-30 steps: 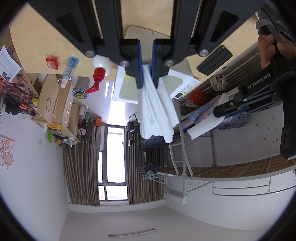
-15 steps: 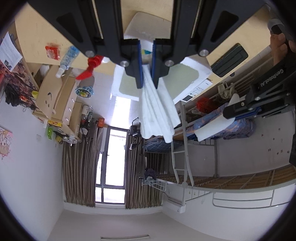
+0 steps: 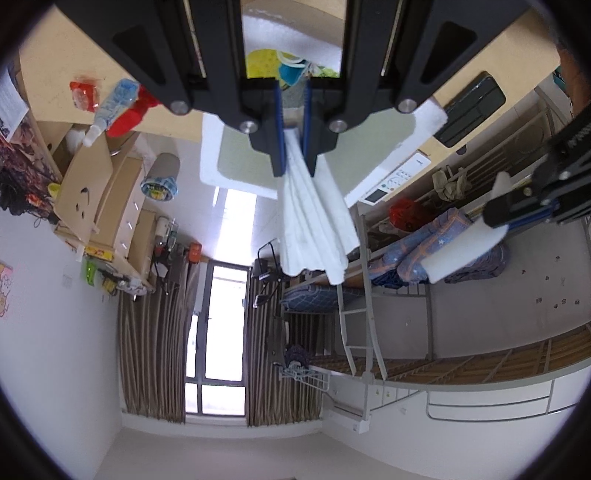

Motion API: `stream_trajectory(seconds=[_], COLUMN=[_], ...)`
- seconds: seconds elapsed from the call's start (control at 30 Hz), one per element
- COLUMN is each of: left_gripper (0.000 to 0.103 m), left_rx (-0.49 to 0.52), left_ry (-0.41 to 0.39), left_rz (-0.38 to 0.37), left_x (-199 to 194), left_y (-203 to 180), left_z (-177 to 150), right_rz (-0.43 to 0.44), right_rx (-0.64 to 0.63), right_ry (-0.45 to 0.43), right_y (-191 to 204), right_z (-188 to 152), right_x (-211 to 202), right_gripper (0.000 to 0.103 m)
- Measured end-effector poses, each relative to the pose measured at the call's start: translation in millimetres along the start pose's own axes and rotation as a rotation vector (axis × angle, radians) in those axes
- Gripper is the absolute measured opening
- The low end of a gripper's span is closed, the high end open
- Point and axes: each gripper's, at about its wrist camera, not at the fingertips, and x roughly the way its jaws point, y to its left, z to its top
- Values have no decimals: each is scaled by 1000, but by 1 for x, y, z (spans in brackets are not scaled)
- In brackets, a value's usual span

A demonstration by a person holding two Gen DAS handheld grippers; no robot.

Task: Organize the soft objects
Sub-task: 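Open the right tool to drop the towel into the box while the left tool holds the stick, then lower the foam stick into the box and open the left tool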

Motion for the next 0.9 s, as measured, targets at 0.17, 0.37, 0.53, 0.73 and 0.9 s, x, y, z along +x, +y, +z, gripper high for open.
stream_trajectory(seconds=[0.17,0.37,0.53,0.73,0.9], left_gripper=[13,13,13,13,13], left_rx=[0,-27,-31,-37,-40], left_ry=[6,-8,6,14,16], left_rz=[0,-12,-15,-9,-16], left_x=[1,-4,-3,-5,-5], left_y=[1,4,6,7,6], left_z=[2,4,0,-2,-1], right_rz=[7,31,21,27,30], right_rx=[14,25,1,0,-2], right_ry=[16,73,43,15,-11], right_y=[0,4,12,17,19], right_z=[1,0,-2,0,2], right_x=[7,16,4,-14,-32], right_gripper=[11,46,90,103,103])
